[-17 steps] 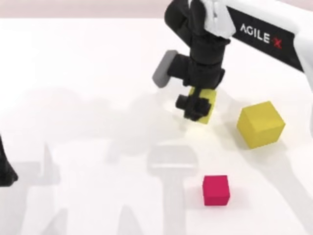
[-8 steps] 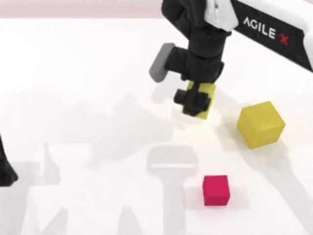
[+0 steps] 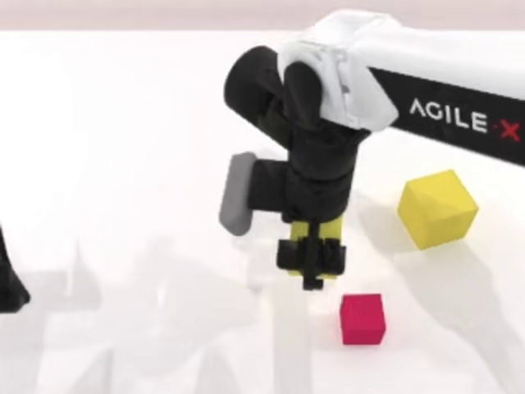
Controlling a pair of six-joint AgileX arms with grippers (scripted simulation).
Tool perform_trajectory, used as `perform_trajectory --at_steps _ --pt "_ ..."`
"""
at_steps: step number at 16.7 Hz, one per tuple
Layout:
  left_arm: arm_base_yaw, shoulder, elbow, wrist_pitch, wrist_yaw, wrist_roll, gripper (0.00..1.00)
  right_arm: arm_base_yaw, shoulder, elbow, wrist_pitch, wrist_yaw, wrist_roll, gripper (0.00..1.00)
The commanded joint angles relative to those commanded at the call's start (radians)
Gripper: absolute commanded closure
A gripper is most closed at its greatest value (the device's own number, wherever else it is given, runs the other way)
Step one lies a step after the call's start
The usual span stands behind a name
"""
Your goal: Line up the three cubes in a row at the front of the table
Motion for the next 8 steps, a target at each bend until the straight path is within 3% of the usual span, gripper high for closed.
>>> perform_trajectory --at_steps 4,8 --pt "0.000 0.000 0.000 0.000 0.000 0.000 0.00 0.094 -0.126 -0.166 0.054 -0.002 -0.017 1.00" --pt "0.000 0.000 0.000 0.000 0.000 0.000 0.00 0.108 -0.144 -0.186 0.062 -0.002 -0.020 1.00"
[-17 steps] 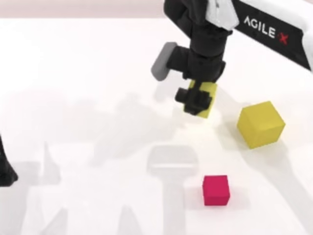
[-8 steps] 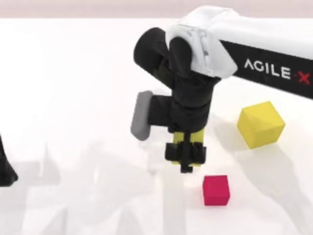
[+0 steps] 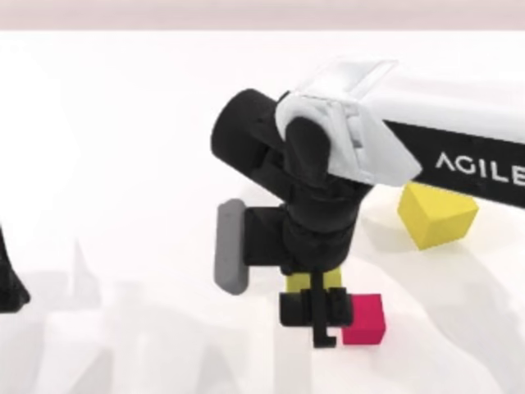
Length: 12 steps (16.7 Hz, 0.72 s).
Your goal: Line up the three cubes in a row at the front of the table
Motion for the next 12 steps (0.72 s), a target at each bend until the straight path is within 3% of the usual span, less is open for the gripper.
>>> perform_trajectory --at_steps 3,12 --pt "0.000 0.000 0.000 0.000 0.000 0.000 0.00 -0.003 0.008 -0.012 0.014 0.000 0.002 1.00" --pt "0.000 0.000 0.000 0.000 0.000 0.000 0.00 0.002 0.074 -0.182 0.256 0.001 0.003 1.00"
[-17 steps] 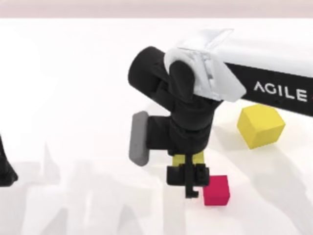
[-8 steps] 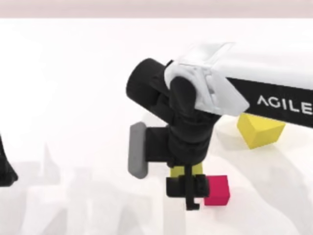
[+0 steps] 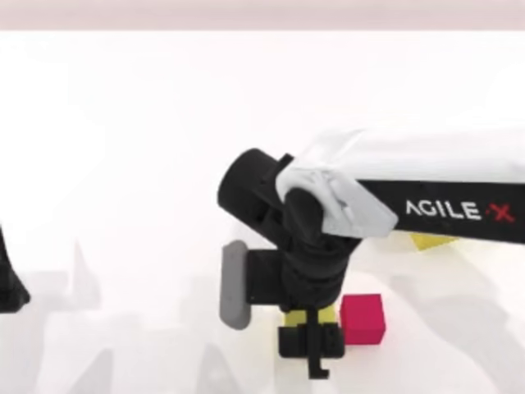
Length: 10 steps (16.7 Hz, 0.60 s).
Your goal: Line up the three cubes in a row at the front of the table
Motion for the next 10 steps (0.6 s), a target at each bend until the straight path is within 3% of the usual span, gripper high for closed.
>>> perform_trajectory --at_steps 2,10 --pt "0.000 0.000 0.000 0.000 0.000 0.000 0.00 0.000 0.000 0.000 0.000 0.000 0.000 1.00" --pt "0.000 0.000 0.000 0.000 0.000 0.000 0.00 0.000 0.000 0.000 0.000 0.000 0.000 0.40"
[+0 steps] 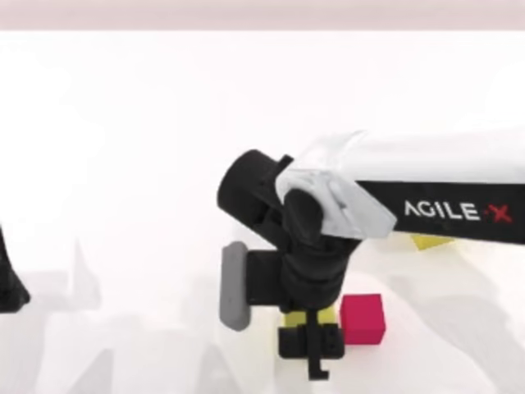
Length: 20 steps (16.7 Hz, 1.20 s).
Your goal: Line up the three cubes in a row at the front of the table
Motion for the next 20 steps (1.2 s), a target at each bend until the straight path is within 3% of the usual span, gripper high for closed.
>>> perform_trajectory --at_steps 5,6,15,20 --pt "0.000 0.000 0.000 0.000 0.000 0.000 0.00 0.000 0.000 0.000 0.000 0.000 0.000 0.02" --pt "0.000 0.000 0.000 0.000 0.000 0.000 0.00 0.000 0.000 0.000 0.000 0.000 0.000 0.00" --pt "0.000 0.000 0.000 0.000 0.000 0.000 0.00 -0.001 -0.001 0.003 -0.004 0.000 -0.001 0.00" --pt "0.000 0.000 0.000 0.000 0.000 0.000 0.00 0.003 -0.044 0.105 -0.155 0.000 -0.004 0.00"
